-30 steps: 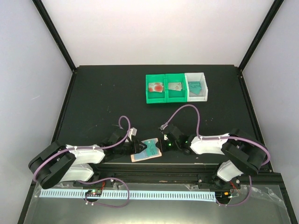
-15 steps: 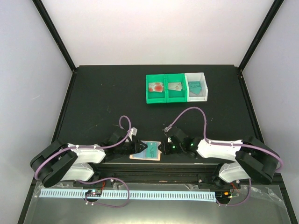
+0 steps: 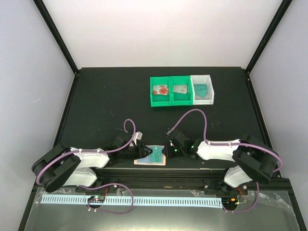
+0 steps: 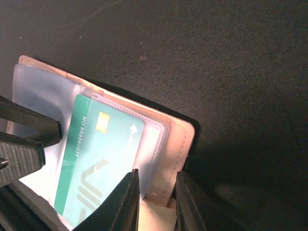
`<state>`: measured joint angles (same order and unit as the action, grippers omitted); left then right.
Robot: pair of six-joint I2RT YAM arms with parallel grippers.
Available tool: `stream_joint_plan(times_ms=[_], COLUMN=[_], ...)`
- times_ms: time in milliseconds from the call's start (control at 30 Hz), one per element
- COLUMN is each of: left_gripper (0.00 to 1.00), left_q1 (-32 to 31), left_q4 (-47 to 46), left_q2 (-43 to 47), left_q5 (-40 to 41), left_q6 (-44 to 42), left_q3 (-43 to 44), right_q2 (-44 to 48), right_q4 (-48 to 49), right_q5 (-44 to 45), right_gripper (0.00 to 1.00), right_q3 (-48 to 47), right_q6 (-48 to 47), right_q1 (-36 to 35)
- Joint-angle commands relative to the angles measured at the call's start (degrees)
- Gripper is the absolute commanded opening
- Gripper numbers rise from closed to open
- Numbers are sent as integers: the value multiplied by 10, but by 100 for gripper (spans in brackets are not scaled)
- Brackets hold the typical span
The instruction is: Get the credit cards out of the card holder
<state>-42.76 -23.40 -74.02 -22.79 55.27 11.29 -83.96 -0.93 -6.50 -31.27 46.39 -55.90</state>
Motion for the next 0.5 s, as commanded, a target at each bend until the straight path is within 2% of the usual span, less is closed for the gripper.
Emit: stream_joint_plan(times_ms=[0,67,300,467], left_gripper=[32,32,33,34], left_q1=[1,1,1,1], left_q4=[14,7,-11,28], left_q2=[-5,-1,3,18], left_q5=[-18,-28,-38,1], left_q6=[-3,5,21,3], left_q3=[22,20,13,12], right_q2=[-8,-10,-35,-32], right_q4=[8,15,42,49], right_q5=[15,18,12,15], right_gripper=[21,17,17,14], right_q3=[-9,-3,18,33], right_q6=[-5,0,4,11], right_q1=[-3,-2,-3,-3])
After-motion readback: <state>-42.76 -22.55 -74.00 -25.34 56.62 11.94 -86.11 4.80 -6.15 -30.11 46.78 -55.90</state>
